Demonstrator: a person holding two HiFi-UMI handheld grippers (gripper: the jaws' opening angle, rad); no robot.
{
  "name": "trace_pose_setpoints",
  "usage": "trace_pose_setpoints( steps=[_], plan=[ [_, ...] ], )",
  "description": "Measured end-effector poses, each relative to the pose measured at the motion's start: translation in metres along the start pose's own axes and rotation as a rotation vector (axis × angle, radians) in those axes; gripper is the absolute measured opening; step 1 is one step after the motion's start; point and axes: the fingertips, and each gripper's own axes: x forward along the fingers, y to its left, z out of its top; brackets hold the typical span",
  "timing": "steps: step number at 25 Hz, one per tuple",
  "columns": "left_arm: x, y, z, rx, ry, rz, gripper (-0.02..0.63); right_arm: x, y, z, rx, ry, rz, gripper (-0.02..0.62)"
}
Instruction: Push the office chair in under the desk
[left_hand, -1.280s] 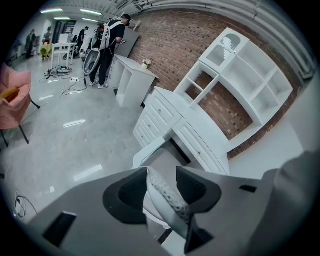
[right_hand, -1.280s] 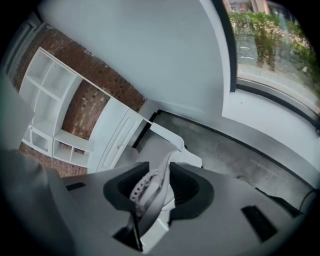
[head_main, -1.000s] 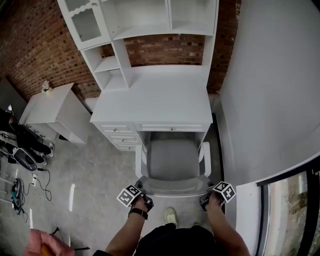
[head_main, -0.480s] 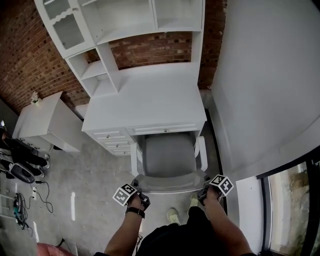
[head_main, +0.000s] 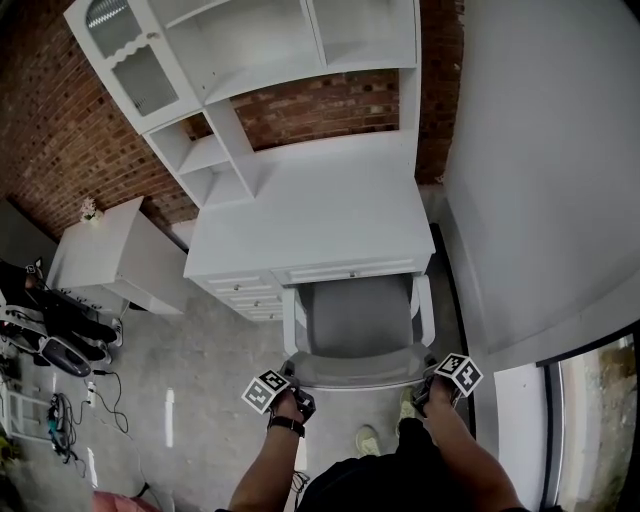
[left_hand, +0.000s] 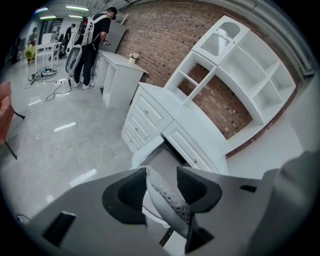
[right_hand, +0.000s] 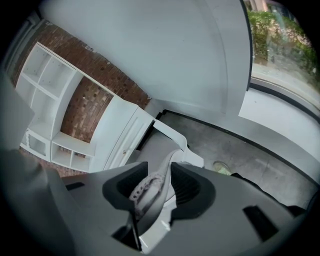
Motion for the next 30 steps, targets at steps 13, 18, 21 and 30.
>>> trace_pose_setpoints(
  steps=[13, 18, 21, 30],
  plan=[
    [0.013, -0.007, 0.015, -0.01, -0.012, -0.034, 0.187, 0.012, 0.015, 0.002, -0.027, 0.005, 0.018, 0.147],
    [0.013, -0.011, 0.013, -0.01, -0.006, -0.042, 0.193, 0.011, 0.015, 0.007, -0.04, 0.011, 0.015, 0.149],
    [0.016, -0.014, 0.011, -0.009, -0.001, -0.05, 0.198, 0.014, 0.016, 0.011, -0.053, 0.013, 0.021, 0.152],
    [0.013, -0.015, 0.009, 0.029, 0.022, -0.091, 0.222, 0.008, 0.019, 0.006, -0.079, 0.033, 0.078, 0.175]
  ],
)
